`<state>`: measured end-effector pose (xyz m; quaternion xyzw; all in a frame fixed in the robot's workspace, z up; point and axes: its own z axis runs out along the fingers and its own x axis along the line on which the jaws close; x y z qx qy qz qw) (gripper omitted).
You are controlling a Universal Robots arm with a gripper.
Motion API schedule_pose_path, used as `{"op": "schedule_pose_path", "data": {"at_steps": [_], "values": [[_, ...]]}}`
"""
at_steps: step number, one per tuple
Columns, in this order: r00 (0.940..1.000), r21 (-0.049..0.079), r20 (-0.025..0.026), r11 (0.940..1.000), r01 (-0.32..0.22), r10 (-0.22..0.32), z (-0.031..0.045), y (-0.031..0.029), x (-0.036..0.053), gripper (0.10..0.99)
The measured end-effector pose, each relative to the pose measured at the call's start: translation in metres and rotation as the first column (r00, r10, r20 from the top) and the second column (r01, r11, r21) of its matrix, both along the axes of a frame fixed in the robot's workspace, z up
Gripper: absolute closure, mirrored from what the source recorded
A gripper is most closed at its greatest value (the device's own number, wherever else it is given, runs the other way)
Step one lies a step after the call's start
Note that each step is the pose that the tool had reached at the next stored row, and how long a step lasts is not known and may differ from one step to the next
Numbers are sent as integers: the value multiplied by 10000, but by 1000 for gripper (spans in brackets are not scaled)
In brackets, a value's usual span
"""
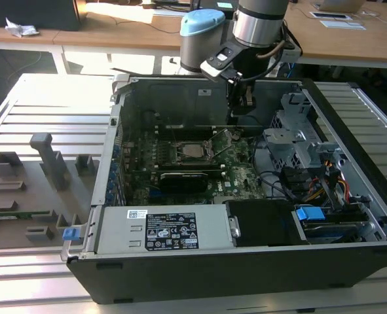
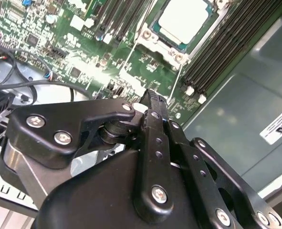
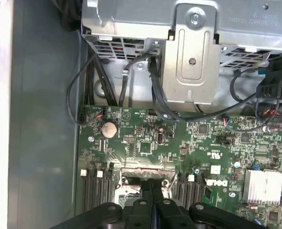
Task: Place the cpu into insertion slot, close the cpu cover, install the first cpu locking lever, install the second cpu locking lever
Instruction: 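Close the cpu cover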
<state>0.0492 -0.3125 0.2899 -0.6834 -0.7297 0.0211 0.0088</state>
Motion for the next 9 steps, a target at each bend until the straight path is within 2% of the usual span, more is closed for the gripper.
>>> {"op": "schedule_pose_path", "data": {"at_steps": [9], "values": [[10000, 1, -1, 10000, 0, 0, -1, 4, 223, 980]]}}
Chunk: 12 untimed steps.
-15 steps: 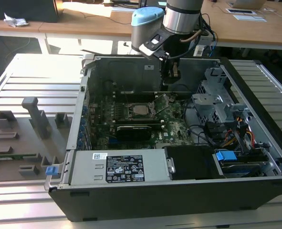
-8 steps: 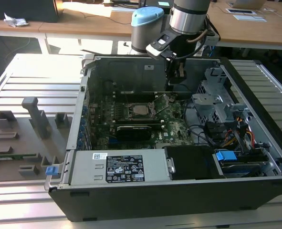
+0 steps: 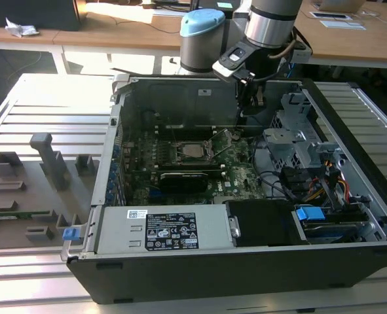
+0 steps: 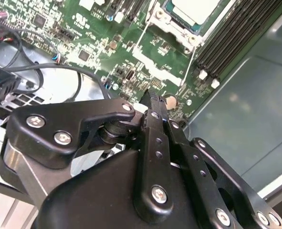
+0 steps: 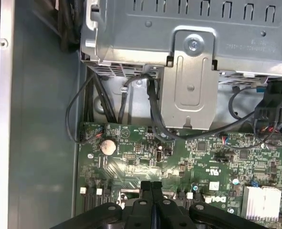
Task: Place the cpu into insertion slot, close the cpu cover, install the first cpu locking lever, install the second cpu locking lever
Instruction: 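Close the cpu cover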
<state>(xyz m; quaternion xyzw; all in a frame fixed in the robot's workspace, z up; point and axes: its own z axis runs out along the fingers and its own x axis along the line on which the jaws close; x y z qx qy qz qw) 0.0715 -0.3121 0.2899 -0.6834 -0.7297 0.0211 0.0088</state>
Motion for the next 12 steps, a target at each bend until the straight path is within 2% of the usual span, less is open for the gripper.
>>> {"op": "schedule_pose_path", "data": {"at_steps": [3, 7, 12], "values": [[10000, -1, -1, 10000, 0, 0, -25, 0, 18, 980], [10000, -1, 0, 10000, 0, 0, -109, 0, 22, 980], [10000, 0, -1, 10000, 1, -1, -174, 0, 32, 980]]}}
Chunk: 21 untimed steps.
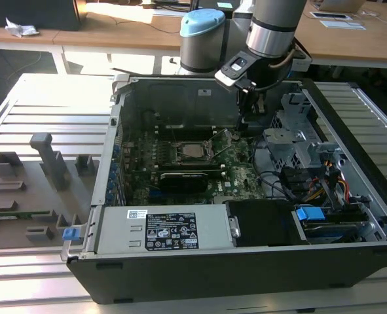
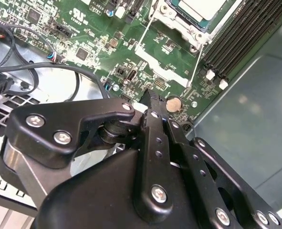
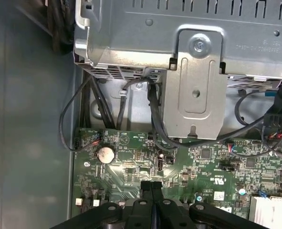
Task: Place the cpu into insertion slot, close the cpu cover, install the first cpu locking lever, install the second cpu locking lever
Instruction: 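Close the cpu cover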
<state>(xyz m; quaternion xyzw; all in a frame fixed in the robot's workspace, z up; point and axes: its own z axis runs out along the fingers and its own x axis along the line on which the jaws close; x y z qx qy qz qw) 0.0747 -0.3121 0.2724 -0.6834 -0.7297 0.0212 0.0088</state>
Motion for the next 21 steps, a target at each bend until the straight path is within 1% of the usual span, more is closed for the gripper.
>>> {"op": "schedule_pose_path", "data": {"at_steps": [7, 11, 21], "values": [[10000, -1, 0, 10000, -1, 1, -68, 0, 17, 980], [10000, -1, 0, 10000, 0, 0, -132, 0, 31, 980], [10000, -1, 0, 10000, 0, 0, -230, 0, 51, 980]]}}
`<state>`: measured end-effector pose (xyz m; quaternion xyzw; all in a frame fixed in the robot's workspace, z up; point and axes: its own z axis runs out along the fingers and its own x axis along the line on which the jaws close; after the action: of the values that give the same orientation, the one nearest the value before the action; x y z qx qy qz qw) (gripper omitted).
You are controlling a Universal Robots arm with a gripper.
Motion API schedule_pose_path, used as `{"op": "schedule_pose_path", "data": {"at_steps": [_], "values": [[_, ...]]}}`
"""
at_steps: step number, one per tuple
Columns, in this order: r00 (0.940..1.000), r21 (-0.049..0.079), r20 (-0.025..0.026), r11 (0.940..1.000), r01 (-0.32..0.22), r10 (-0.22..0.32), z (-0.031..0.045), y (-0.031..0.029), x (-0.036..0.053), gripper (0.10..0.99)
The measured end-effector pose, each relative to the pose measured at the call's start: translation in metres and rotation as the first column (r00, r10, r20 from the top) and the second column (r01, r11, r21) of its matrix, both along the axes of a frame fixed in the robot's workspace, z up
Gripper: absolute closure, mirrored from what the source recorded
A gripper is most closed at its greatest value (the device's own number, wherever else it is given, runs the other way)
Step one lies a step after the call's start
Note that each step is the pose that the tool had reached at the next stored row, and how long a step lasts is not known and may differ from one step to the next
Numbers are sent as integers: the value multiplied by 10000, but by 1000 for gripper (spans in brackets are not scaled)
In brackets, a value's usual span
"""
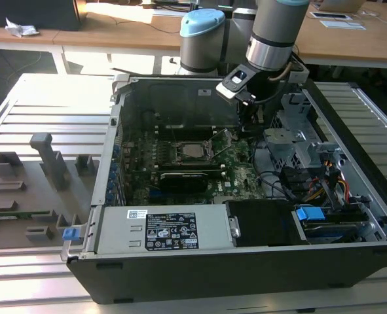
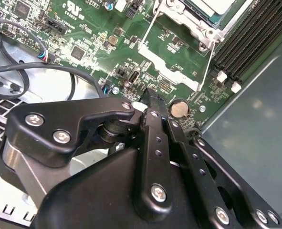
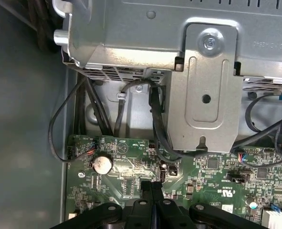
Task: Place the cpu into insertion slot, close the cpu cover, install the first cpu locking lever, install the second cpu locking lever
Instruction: 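Close the cpu cover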
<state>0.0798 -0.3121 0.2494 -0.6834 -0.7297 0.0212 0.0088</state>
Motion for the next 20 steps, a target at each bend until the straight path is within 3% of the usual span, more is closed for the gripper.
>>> {"op": "schedule_pose_path", "data": {"at_steps": [12, 20], "values": [[10000, 0, 0, 10000, 0, 0, -68, 0, 6, 980], [10000, 0, 0, 10000, 1, -1, -68, -1, -112, 980]]}}
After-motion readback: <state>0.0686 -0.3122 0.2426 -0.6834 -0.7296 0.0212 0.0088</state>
